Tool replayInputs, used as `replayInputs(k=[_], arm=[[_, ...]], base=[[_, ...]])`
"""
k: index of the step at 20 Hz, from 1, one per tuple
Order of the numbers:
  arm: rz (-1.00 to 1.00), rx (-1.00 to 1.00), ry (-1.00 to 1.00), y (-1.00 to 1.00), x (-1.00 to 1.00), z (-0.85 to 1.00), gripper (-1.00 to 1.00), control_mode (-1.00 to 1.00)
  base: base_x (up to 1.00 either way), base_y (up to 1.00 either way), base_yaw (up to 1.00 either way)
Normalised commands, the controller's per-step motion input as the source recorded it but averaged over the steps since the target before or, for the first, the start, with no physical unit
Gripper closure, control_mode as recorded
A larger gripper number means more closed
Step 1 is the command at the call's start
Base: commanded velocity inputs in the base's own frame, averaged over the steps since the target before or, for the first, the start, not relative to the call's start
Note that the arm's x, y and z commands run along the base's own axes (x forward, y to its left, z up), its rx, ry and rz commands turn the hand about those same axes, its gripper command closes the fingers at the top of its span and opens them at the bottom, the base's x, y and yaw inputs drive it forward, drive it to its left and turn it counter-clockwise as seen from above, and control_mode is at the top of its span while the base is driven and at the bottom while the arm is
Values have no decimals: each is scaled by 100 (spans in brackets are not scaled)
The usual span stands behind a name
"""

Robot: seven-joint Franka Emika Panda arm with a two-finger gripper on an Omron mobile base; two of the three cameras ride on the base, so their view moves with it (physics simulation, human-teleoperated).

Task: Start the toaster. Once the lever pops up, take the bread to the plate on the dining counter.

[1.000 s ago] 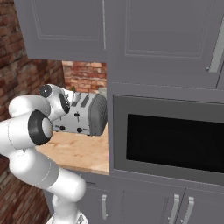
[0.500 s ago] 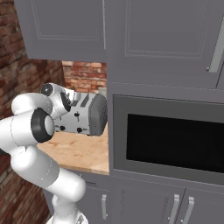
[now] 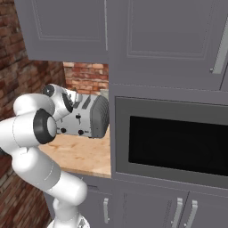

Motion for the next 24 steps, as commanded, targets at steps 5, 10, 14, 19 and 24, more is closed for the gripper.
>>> replayInputs(k=[5,10,14,19,24], arm=[[0,0,0,0,1,0,-100,-100],[0,0,0,0,2,0,-100,-100],[0,0,0,0,3,0,-100,-100],[0,0,0,0,4,0,-100,-100],[0,0,0,0,1,0,-100,-100]], base=[[0,0,0],[0,0,0],[0,0,0],[0,0,0],[0,0,0]])
